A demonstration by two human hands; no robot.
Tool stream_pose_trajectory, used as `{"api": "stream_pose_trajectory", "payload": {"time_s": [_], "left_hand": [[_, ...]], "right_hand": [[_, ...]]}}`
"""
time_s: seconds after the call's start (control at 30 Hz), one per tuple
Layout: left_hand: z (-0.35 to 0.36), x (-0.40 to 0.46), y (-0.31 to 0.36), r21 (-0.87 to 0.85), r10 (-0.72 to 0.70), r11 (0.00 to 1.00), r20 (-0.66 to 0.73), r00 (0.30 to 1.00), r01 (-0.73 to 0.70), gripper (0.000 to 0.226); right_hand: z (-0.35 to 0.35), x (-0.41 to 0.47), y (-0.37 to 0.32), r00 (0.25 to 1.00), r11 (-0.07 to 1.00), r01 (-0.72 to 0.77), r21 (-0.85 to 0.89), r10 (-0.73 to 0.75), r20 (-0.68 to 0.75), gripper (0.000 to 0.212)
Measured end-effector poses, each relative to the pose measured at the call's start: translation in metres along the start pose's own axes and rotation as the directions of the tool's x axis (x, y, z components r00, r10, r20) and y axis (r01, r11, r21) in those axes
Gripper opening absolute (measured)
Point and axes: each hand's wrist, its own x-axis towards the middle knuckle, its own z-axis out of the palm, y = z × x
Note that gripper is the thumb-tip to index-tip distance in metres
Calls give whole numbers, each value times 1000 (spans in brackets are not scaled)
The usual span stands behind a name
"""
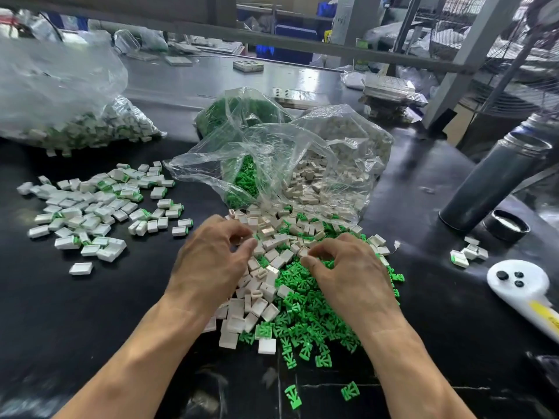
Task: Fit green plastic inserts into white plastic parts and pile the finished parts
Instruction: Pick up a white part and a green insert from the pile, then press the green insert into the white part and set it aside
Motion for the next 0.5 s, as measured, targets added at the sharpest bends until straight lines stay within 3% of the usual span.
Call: {"api": "stream_pose_trajectory", "payload": {"time_s": [0.1, 0.2, 0.4, 0.5], "left_hand": [[-4, 3, -6, 102, -72, 992, -5, 997, 72, 14], [-8, 6, -7, 149, -115, 982, -5, 993, 115, 14], [-16, 10, -12, 237, -181, 954, -20, 983, 181, 15], [-22, 14, -17, 278, -198, 936, -97, 975, 217, 16]], "right_hand": [[-3, 0, 1, 994, 999, -38, -33, 41, 99, 39], [-1, 1, 0, 994, 999, -34, -37, 38, 107, 35], [3, 1, 1, 1000, 999, 5, -46, -5, 9, 13], [5, 2, 2, 999, 1000, 12, -4, -12, -46, 12]]}}
